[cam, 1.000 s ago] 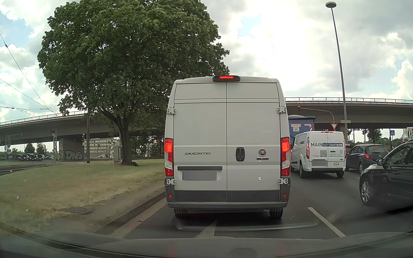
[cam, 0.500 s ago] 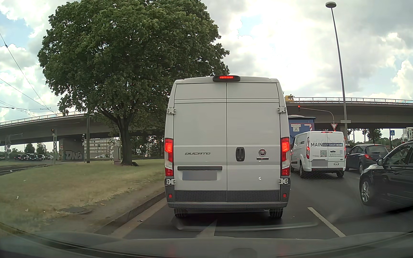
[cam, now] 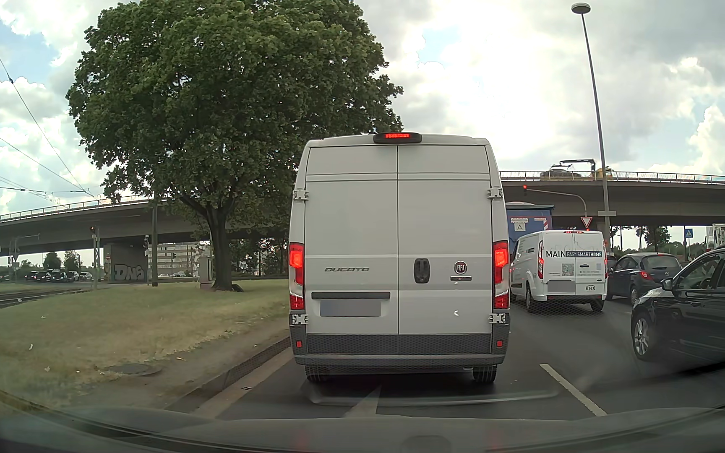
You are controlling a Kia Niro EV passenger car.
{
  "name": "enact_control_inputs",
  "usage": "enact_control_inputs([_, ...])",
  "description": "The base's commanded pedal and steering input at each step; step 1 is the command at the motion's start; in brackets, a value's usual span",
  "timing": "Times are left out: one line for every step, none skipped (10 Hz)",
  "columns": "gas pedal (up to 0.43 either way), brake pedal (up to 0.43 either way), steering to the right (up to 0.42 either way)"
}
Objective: Follow the waypoints while adhering to traffic rules and regulations
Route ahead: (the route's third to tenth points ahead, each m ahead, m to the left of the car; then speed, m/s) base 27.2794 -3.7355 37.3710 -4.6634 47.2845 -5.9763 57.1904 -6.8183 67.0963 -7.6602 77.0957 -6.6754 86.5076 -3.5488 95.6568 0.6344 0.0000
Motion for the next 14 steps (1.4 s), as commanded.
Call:
enact_control_inputs([0.000, 0.317, 0.002])
enact_control_inputs([0.000, 0.317, 0.002])
enact_control_inputs([0.000, 0.323, 0.003])
enact_control_inputs([0.000, 0.317, 0.002])
enact_control_inputs([0.000, 0.317, 0.002])
enact_control_inputs([0.000, 0.317, 0.002])
enact_control_inputs([0.000, 0.317, 0.002])
enact_control_inputs([0.000, 0.323, 0.002])
enact_control_inputs([0.000, 0.317, 0.002])
enact_control_inputs([0.000, 0.317, 0.002])
enact_control_inputs([0.000, 0.317, 0.002])
enact_control_inputs([0.000, 0.317, 0.002])
enact_control_inputs([0.000, 0.317, 0.002])
enact_control_inputs([0.000, 0.317, 0.002])
